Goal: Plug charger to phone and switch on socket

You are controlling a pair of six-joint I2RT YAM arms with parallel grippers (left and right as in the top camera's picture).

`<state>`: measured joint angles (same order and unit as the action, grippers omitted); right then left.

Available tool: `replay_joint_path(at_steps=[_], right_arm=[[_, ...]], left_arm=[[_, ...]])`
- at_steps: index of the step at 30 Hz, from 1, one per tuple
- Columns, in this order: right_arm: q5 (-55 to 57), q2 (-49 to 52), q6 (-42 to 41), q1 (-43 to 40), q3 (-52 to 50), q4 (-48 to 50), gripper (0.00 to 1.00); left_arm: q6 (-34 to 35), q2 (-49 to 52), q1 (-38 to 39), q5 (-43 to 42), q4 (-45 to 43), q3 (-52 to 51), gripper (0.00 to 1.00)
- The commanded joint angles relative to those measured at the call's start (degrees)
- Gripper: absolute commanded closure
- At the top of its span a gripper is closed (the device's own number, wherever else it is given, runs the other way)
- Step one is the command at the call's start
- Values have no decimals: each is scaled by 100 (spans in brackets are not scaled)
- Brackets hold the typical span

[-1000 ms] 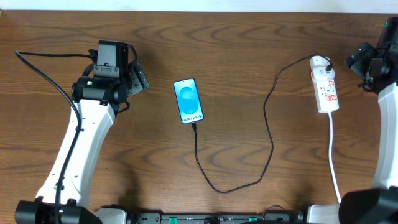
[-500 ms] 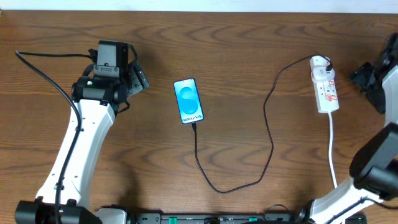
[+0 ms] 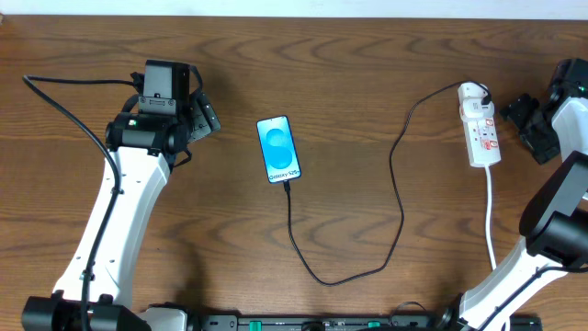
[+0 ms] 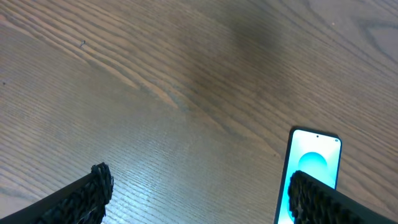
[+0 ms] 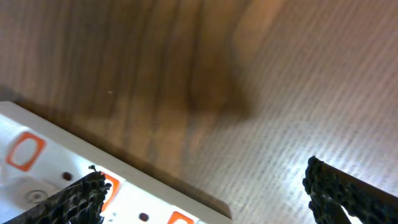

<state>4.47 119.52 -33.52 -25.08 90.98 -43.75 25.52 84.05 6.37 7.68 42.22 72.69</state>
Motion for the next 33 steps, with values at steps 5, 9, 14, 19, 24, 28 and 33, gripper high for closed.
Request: replay_joint_path(at_steps=[5, 9, 14, 19, 24, 28, 33], right_arm=[[-149, 66, -179, 59, -205, 138, 1], [-243, 72, -310, 52, -409, 374, 1], [-531, 72, -310, 55, -560, 645, 1], [-616, 72, -310, 55, -603, 669, 1], [-619, 116, -310, 55, -651, 667, 1], [-632, 216, -310, 66, -654, 658, 1], [-662, 245, -310, 66, -658, 632, 1]], left_arm=[[31, -4, -31, 94, 24, 57, 8], [31, -4, -31, 94, 24, 57, 8], [31, -4, -31, 94, 24, 57, 8], [31, -4, -31, 94, 24, 57, 8], [31, -4, -31, 94, 24, 57, 8], [31, -4, -31, 94, 24, 57, 8], [31, -4, -31, 94, 24, 57, 8]])
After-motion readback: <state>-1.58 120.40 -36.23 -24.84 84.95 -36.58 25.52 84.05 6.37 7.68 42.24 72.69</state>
